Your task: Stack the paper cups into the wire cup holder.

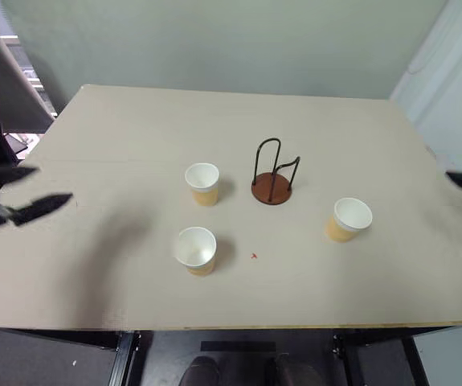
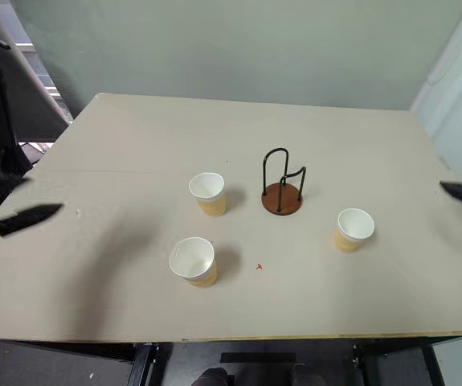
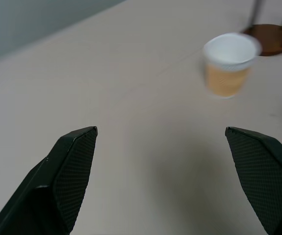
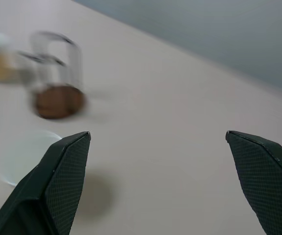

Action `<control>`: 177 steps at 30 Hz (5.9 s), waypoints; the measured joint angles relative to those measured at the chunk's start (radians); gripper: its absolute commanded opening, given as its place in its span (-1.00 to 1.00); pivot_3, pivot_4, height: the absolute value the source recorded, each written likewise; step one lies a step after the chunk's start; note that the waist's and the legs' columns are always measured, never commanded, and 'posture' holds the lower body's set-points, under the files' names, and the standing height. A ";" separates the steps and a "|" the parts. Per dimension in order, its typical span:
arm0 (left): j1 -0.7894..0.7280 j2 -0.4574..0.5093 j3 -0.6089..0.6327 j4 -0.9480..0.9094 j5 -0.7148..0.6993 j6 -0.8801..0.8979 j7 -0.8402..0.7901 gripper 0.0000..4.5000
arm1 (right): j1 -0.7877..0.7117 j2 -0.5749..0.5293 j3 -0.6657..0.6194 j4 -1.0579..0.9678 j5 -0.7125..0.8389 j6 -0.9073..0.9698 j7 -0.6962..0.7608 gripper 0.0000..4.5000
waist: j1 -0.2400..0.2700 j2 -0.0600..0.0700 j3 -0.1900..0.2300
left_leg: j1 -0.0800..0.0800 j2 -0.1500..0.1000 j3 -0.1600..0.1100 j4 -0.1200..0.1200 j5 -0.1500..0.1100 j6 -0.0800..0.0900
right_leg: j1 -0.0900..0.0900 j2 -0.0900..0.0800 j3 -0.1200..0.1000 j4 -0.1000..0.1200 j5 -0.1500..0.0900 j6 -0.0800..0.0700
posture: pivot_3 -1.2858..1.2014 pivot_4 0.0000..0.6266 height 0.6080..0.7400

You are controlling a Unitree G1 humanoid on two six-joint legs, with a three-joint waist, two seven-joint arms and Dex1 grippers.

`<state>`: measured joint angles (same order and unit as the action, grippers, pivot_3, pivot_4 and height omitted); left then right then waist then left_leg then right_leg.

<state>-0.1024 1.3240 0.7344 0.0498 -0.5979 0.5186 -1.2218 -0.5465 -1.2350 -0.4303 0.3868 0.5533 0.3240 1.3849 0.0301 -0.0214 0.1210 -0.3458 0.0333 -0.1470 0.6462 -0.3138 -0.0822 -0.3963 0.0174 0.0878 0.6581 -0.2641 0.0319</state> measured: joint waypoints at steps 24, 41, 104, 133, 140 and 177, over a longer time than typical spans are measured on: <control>-0.139 0.064 -0.118 -0.001 0.013 -0.053 -0.238 0.99 | -0.095 -0.022 0.128 -0.152 0.031 0.044 0.163 1.00 | -0.001 -0.001 0.000 | -0.004 0.003 -0.002 0.003 0.000 0.001 | -0.011 -0.004 -0.001 0.003 0.001 0.001 | 0.03 -0.52 1.00; -0.160 -0.038 -0.171 -0.118 -0.015 -0.019 -0.159 0.99 | -0.264 0.348 0.380 -0.293 -0.110 0.129 -0.202 1.00 | -0.027 0.000 0.000 | -0.005 0.006 -0.004 0.007 0.000 0.000 | -0.014 -0.002 -0.002 0.004 0.004 0.003 | 0.03 -0.52 1.00; -0.071 -0.098 -0.094 -0.351 -0.078 0.122 -0.012 1.00 | -0.443 0.746 0.588 0.149 -0.454 0.016 -0.345 -0.99 | -0.010 -0.001 0.000 | -0.015 0.005 -0.006 0.009 0.001 -0.003 | -0.019 -0.004 -0.005 0.004 0.005 0.004 | 0.03 -0.52 1.00; 0.012 -0.052 -0.117 -0.493 -0.205 0.212 -0.176 1.00 | -0.257 0.615 0.659 -0.249 -0.285 0.006 0.118 -0.99 | -0.017 -0.001 -0.001 | -0.015 0.005 -0.005 0.017 0.001 -0.002 | -0.017 -0.002 -0.004 0.004 0.006 0.004 | 0.03 -0.52 1.00; 0.055 -0.078 -0.120 -0.557 -0.225 0.233 -0.167 1.00 | -0.258 0.620 0.690 -0.246 -0.304 -0.032 0.119 -0.99 | -0.018 -0.001 -0.001 | -0.015 0.005 -0.005 0.017 0.001 -0.002 | -0.017 -0.002 -0.004 0.004 0.006 0.004 | 0.03 -0.52 1.00; -0.078 -0.053 -0.272 -0.539 -0.245 0.219 -0.121 1.00 | -0.370 0.478 0.646 -0.317 -0.295 -0.047 0.153 0.99 | -0.016 -0.001 -0.001 | -0.012 0.004 -0.005 0.017 0.001 -0.002 | -0.014 -0.002 -0.004 0.003 0.006 0.004 | 0.03 -0.52 1.00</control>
<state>-0.1803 1.2711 0.4623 -0.4890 -0.8425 0.7375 -1.3425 -0.9162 -0.7574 0.2153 0.0700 0.2579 0.2765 1.5377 0.0141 -0.0225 0.1205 -0.3583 0.0376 -0.1523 0.6628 -0.3129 -0.0840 -0.4103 0.0154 0.0836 0.6615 -0.2582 0.0361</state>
